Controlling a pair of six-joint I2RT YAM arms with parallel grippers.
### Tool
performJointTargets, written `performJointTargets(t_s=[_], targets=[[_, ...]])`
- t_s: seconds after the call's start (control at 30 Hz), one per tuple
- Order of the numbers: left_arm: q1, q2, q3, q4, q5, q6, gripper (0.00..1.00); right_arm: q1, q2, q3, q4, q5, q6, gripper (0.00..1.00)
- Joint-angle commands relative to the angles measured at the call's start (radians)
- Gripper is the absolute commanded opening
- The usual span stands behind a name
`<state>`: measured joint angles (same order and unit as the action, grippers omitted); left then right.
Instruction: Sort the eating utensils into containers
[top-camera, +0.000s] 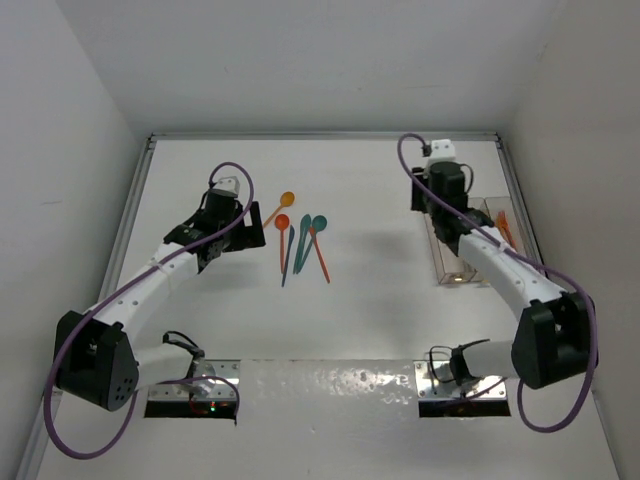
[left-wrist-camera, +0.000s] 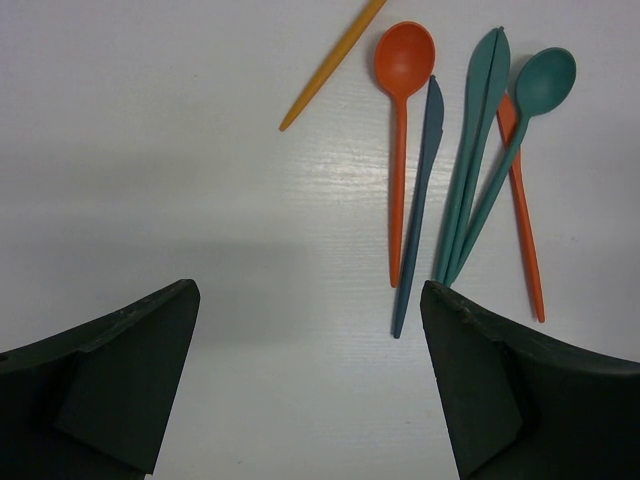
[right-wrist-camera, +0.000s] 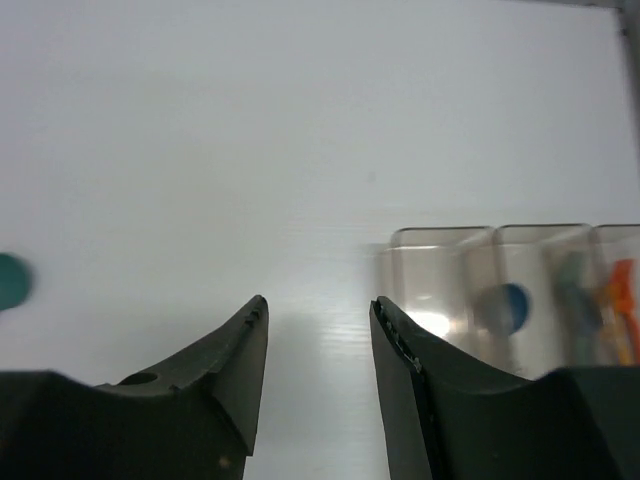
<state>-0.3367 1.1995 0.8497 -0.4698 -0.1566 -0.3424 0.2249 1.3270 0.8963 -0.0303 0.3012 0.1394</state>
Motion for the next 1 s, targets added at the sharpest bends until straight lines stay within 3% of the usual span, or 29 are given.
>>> performJointTargets(t_s=[0.0, 0.17, 0.37, 0.57, 0.97], targets=[[-0.002, 0.003, 0.015, 0.034, 0.000, -0.004, 0.91, 0.141, 0.061, 0.058, -0.082, 0.186, 0.292, 0.46], [-0.002, 0.006, 0.017, 0.030, -0.006, -0.009, 0.91, 0.385, 0.248, 0.205, -0.131, 0.300, 0.393, 0.46], [-0.002, 0.011, 0.017, 0.025, -0.009, -0.014, 0.91, 0.511, 0.498, 0.369, -0.119, 0.332, 0.526, 0.45], [-0.002, 0.014, 0.017, 0.019, -0.027, -0.014, 0.91, 0.522, 0.669, 0.503, -0.141, 0.357, 0.655, 0.47], [-0.002, 0.021, 0.015, 0.013, -0.034, -0.010, 0.91, 0.522, 0.844, 0.609, -0.117, 0.308, 0.681, 0.56]])
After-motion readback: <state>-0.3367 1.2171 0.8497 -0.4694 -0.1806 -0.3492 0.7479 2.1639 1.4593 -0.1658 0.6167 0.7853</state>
